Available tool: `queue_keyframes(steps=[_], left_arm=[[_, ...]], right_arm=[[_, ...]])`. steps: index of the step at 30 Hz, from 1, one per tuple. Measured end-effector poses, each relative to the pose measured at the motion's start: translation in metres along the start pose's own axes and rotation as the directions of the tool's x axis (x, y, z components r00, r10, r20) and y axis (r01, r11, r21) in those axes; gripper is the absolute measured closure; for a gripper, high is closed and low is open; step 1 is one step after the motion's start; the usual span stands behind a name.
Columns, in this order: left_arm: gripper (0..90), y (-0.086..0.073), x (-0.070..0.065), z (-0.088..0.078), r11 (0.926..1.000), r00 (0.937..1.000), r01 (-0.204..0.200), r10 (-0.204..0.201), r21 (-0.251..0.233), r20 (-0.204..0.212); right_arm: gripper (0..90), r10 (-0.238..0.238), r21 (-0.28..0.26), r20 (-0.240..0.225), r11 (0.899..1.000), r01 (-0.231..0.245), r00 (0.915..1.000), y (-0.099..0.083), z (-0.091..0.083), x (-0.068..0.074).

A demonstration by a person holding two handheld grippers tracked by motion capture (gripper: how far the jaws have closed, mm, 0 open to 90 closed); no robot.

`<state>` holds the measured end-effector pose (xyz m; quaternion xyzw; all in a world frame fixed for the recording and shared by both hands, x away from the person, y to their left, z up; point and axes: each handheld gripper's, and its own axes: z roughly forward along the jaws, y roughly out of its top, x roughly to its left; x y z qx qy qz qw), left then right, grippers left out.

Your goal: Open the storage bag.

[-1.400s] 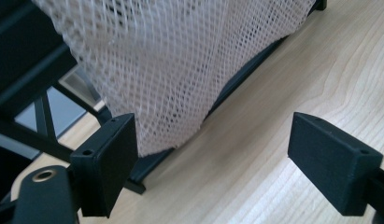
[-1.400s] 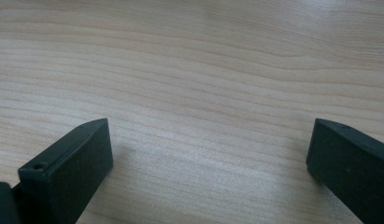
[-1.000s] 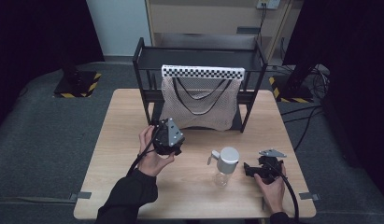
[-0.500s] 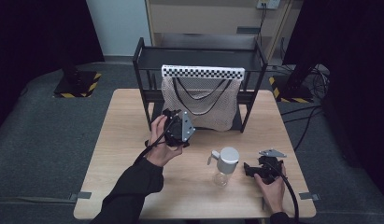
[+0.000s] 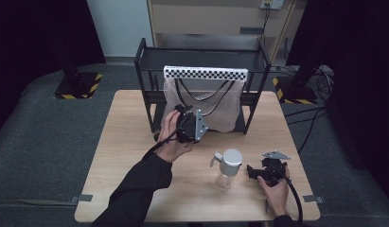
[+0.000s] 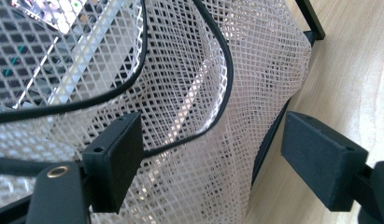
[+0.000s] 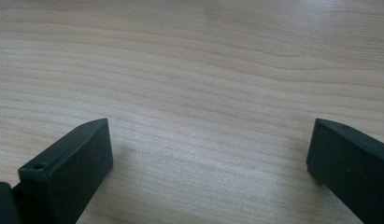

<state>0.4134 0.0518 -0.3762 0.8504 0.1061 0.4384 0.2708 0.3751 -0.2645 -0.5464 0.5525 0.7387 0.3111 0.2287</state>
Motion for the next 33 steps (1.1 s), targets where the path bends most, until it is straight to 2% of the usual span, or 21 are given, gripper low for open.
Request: queue_keyframes(steps=[5, 13, 16, 22, 27, 33], left_arm=[[22.8, 0.007, -0.001, 0.007, 0.9991, 0.9992, -0.041, 0.041, -0.009, 0.004], [26.6, 0.010, -0.004, 0.018, 0.9981, 0.9981, -0.060, 0.060, -0.015, 0.014], [28.4, 0.009, -0.002, 0.021, 0.9974, 0.9971, -0.073, 0.073, 0.000, 0.021], [37.0, 0.008, -0.002, 0.028, 0.9979, 0.9976, -0.064, 0.064, -0.002, 0.027], [48.9, 0.007, -0.002, 0.031, 0.9990, 0.9985, -0.044, 0.044, -0.005, 0.034], [58.3, 0.003, -0.002, 0.036, 0.9992, 0.9984, -0.038, 0.038, 0.009, 0.043]], right_arm=[[0.6, 0.000, 0.000, 0.000, 1.000, 0.000, 1.0000, 0.000, 0.000, 0.000], [0.5, -0.001, 0.000, -0.001, 1.000, 0.001, 1.0000, 0.000, 0.000, 0.000], [0.5, -0.001, 0.000, -0.001, 1.000, 0.001, 1.0000, 0.000, 0.000, 0.000], [0.5, 0.000, 0.000, -0.001, 1.000, 0.000, 1.0000, 0.000, 0.000, 0.000], [0.5, 0.000, 0.000, -0.001, 1.000, 0.000, 1.0000, 0.000, 0.000, 0.000], [0.5, 0.000, 0.000, -0.001, 1.000, 0.000, 1.0000, 0.000, 0.000, 0.000]])
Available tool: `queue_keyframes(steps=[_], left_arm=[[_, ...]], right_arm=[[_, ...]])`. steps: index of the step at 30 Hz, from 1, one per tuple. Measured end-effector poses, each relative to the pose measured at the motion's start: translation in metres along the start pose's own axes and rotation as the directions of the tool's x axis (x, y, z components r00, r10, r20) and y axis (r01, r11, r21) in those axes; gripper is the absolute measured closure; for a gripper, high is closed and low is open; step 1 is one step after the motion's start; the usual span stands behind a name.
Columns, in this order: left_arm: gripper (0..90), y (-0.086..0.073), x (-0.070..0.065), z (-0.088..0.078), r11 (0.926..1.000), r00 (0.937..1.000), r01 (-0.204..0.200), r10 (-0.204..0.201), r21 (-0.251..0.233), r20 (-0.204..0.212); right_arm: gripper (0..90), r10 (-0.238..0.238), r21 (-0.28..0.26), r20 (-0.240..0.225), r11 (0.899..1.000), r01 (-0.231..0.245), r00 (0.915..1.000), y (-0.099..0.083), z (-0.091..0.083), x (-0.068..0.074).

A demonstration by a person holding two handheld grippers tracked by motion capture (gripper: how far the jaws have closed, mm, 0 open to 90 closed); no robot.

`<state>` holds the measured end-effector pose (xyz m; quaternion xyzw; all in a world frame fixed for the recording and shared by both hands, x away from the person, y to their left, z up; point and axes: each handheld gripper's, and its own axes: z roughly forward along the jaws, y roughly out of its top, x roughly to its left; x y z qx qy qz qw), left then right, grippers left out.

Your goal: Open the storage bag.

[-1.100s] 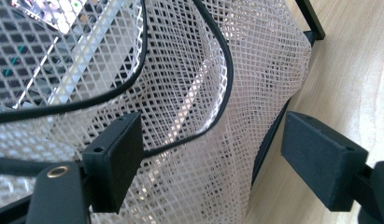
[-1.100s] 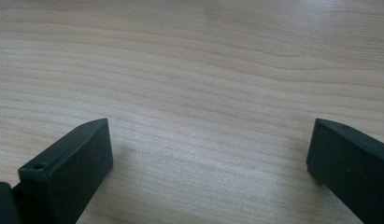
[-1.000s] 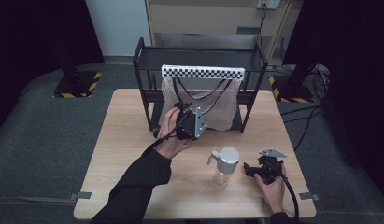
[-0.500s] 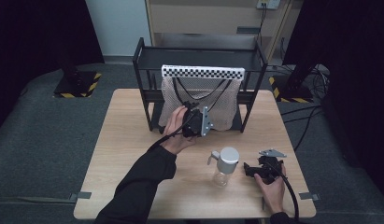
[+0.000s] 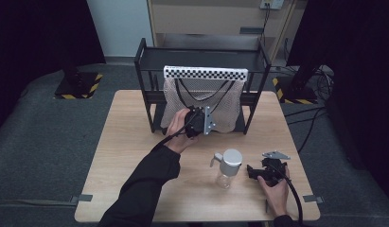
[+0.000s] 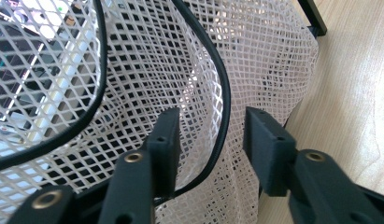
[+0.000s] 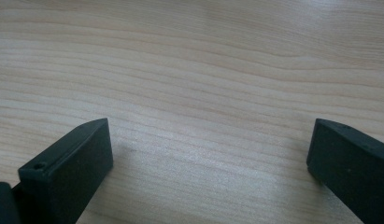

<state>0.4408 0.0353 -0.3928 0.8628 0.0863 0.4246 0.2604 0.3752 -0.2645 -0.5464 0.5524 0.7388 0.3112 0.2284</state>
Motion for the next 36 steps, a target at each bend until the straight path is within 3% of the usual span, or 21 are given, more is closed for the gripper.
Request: queue_keyframes(steps=[9, 15, 21, 36], left_arm=[[76.4, -0.001, -0.002, 0.003, 0.9998, 0.9997, 0.019, -0.019, -0.005, 0.014], [86.9, -0.001, -0.002, -0.002, 0.9986, 0.9990, 0.044, -0.044, -0.030, 0.000], [88.9, -0.001, -0.003, -0.006, 0.9966, 0.9971, 0.076, -0.076, -0.031, -0.005], [88.9, 0.001, -0.003, -0.032, 0.9920, 0.9960, 0.088, -0.089, -0.091, -0.006]], right_arm=[[0.5, 0.000, 0.000, 0.000, 1.000, 0.000, 1.0000, 0.000, 0.000, 0.000], [0.5, 0.000, 0.000, 0.000, 1.000, 0.000, 1.0000, 0.000, 0.000, 0.000], [0.5, -0.001, 0.000, 0.000, 1.000, 0.001, 1.0000, 0.000, 0.000, 0.000], [0.5, -0.001, 0.000, 0.000, 1.000, 0.001, 1.0000, 0.000, 0.000, 0.000]])
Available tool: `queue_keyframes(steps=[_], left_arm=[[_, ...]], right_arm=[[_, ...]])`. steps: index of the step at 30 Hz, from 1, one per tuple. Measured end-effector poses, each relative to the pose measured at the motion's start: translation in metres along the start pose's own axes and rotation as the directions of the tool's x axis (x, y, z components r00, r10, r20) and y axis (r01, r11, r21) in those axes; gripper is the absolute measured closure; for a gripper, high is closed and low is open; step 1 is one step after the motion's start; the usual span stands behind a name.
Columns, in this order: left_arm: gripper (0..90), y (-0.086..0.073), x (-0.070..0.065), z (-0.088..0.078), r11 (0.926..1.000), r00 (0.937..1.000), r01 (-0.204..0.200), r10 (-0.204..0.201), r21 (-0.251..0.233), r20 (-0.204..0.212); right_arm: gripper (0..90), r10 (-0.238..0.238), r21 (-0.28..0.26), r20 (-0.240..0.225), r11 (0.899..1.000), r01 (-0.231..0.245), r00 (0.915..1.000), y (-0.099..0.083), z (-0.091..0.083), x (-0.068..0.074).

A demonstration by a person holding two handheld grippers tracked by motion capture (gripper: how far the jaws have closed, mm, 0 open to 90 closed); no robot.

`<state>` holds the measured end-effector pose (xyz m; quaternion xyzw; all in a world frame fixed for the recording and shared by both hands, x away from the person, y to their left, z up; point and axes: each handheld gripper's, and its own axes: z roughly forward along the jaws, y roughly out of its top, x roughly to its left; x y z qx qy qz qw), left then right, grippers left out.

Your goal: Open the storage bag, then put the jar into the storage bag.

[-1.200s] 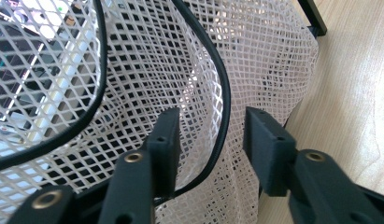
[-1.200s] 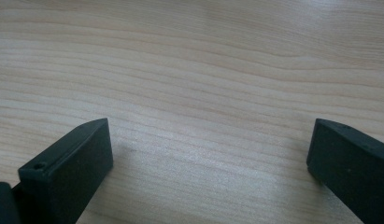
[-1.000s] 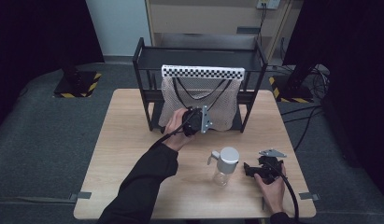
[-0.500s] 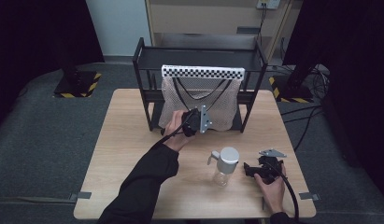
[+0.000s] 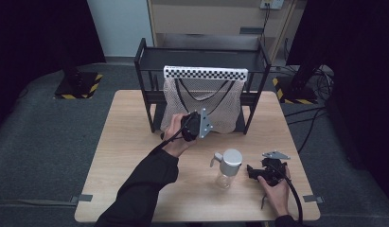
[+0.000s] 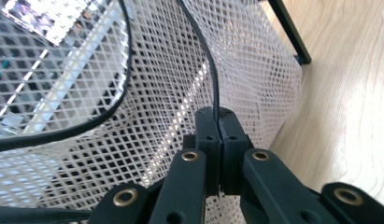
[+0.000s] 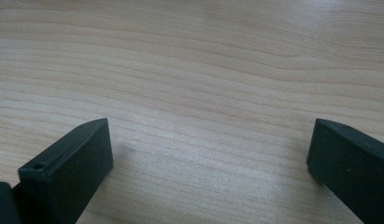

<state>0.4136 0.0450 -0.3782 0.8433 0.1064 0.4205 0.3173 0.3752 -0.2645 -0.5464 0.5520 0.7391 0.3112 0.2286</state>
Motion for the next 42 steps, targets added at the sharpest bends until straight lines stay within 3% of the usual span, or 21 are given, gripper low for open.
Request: queue_keyframes(steps=[9, 15, 23, 27, 30, 37, 42], left_arm=[[88.8, 0.007, 0.000, -0.020, 0.9984, 0.9999, 0.017, -0.017, -0.054, 0.002], [88.8, 0.014, 0.004, -0.031, 0.9976, 0.9998, 0.005, -0.006, -0.069, -0.017], [88.8, 0.011, 0.004, -0.028, 0.9981, 0.9999, 0.008, -0.008, -0.061, -0.010], [88.8, 0.008, 0.005, -0.024, 0.9984, 1.0000, 0.008, -0.009, -0.056, -0.003], [88.8, 0.008, 0.004, -0.023, 0.9982, 1.0000, 0.006, -0.006, -0.059, 0.000], [88.8, 0.006, 0.001, -0.020, 0.9981, 0.9998, 0.018, -0.018, -0.059, -0.004], [88.5, 0.008, 0.000, -0.019, 0.9985, 0.9999, 0.015, -0.015, -0.054, -0.006]], right_arm=[[0.5, 0.000, 0.000, 0.000, 1.000, 0.000, 1.0000, 0.000, 0.000, 0.000], [0.5, 0.000, 0.000, 0.000, 1.000, 0.000, 1.0000, 0.000, 0.000, 0.000], [1.9, -0.022, -0.010, 0.014, 1.000, 0.022, 0.9997, 0.000, -0.003, 0.002], [1.7, -0.060, -0.065, -0.033, 0.996, 0.057, 0.9977, 0.006, -0.019, 0.005], [1.3, -0.087, -0.083, -0.033, 0.993, 0.084, 0.9957, 0.010, -0.029, 0.008], [1.3, -0.090, -0.102, -0.044, 0.991, 0.086, 0.9949, 0.014, -0.046, 0.004], [1.6, -0.112, -0.109, -0.079, 0.989, 0.103, 0.9906, 0.017, -0.058, 0.001]])
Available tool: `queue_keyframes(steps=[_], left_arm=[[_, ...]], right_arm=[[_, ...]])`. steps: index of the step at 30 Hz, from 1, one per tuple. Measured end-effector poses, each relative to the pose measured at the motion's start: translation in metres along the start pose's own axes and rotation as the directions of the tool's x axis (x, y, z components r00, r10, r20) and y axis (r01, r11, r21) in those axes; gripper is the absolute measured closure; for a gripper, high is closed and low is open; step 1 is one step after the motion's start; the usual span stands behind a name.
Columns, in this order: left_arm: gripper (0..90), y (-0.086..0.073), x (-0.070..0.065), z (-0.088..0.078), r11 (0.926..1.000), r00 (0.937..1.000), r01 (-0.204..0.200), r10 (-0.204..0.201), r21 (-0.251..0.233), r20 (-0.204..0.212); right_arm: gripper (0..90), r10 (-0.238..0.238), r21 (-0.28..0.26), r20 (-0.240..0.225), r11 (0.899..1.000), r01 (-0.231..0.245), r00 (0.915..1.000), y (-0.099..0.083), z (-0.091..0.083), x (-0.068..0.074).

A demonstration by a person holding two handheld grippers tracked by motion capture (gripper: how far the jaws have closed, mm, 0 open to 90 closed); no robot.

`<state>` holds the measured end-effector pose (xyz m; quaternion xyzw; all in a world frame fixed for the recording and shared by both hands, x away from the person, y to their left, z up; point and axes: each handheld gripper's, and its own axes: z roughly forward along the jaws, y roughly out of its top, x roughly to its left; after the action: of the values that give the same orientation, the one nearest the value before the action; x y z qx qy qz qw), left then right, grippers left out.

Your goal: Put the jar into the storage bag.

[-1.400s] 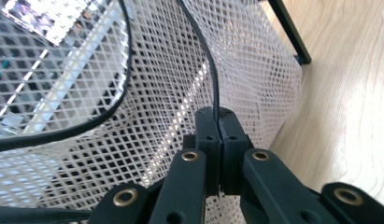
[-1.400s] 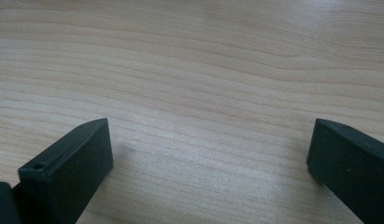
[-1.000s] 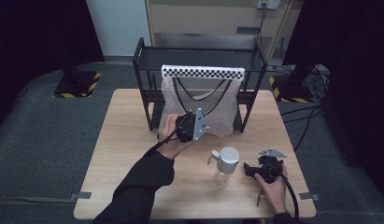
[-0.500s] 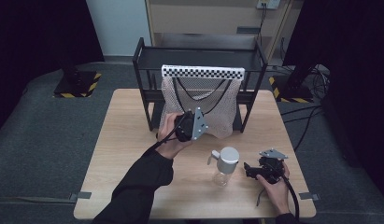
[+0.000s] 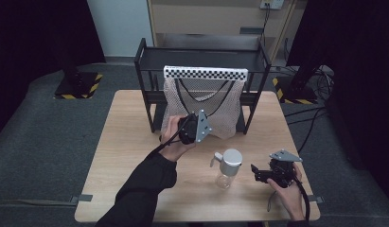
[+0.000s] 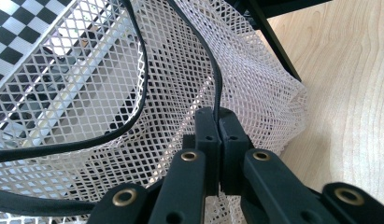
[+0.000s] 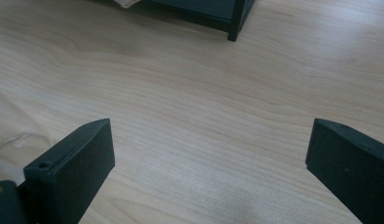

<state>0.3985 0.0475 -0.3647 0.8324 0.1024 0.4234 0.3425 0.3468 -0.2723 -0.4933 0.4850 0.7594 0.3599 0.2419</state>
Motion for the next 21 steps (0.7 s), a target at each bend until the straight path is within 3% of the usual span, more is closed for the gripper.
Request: queue_keyframes(steps=[4, 12, 21], left_arm=[[88.4, 0.000, 0.000, 0.001, 1.0000, 1.0000, -0.001, 0.001, 0.005, 0.005], [88.3, -0.003, -0.001, 0.001, 1.0000, 1.0000, -0.001, 0.001, 0.010, 0.006], [87.9, -0.003, -0.001, 0.002, 0.9999, 1.0000, -0.003, 0.003, 0.013, 0.007]], right_arm=[[1.7, -0.034, 0.007, -0.001, 0.999, 0.034, 0.9994, 0.002, -0.005, 0.001], [1.8, -0.054, -0.001, -0.061, 0.999, 0.054, 0.9967, 0.007, -0.015, 0.004], [1.9, -0.092, 0.007, -0.138, 0.996, 0.093, 0.9862, 0.011, -0.024, 0.010]])
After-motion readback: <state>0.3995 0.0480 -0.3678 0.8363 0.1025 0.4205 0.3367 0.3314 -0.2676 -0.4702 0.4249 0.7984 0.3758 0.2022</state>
